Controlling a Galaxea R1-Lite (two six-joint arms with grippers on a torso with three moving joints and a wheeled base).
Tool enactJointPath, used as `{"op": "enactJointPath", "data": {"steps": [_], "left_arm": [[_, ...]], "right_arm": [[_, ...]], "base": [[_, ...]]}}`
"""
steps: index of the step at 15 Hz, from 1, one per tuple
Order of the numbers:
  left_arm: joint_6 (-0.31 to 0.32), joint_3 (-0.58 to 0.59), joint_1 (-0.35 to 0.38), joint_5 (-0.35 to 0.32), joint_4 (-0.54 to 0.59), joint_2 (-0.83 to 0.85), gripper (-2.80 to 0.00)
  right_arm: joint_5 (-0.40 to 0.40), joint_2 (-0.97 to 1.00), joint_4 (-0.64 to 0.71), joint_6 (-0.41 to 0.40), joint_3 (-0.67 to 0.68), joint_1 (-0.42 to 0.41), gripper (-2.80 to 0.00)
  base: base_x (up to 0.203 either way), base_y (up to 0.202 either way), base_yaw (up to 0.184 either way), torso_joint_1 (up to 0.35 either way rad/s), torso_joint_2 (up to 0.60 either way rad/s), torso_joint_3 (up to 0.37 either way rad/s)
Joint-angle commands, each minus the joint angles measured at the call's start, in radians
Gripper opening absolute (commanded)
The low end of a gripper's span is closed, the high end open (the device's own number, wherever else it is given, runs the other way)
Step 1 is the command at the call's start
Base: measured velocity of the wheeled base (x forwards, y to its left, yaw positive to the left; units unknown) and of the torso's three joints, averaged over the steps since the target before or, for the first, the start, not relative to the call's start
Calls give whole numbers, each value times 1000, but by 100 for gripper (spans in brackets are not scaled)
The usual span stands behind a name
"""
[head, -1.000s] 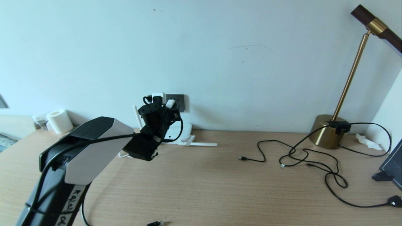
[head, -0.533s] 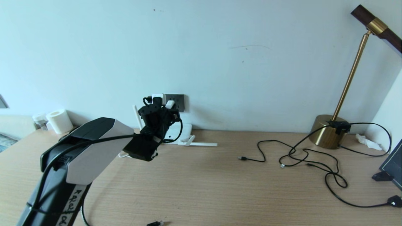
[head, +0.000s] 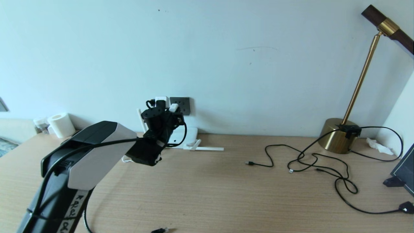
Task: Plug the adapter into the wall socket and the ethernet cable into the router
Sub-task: Plug plug into socket
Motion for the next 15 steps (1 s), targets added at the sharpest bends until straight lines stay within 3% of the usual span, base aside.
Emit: {"op": "enactJointPath", "data": {"steps": [1, 15], "left_arm": [[0, 0, 0, 2, -6, -1, -280], [2, -18, -3, 2, 9, -7, -280]], "right_arm": [[-1, 0, -1, 0, 9, 1, -280], [1, 0, -1, 0, 9, 1, -280]], "base": [[0, 0, 0, 0, 0, 0], [0, 0, 0, 0, 0, 0]]}}
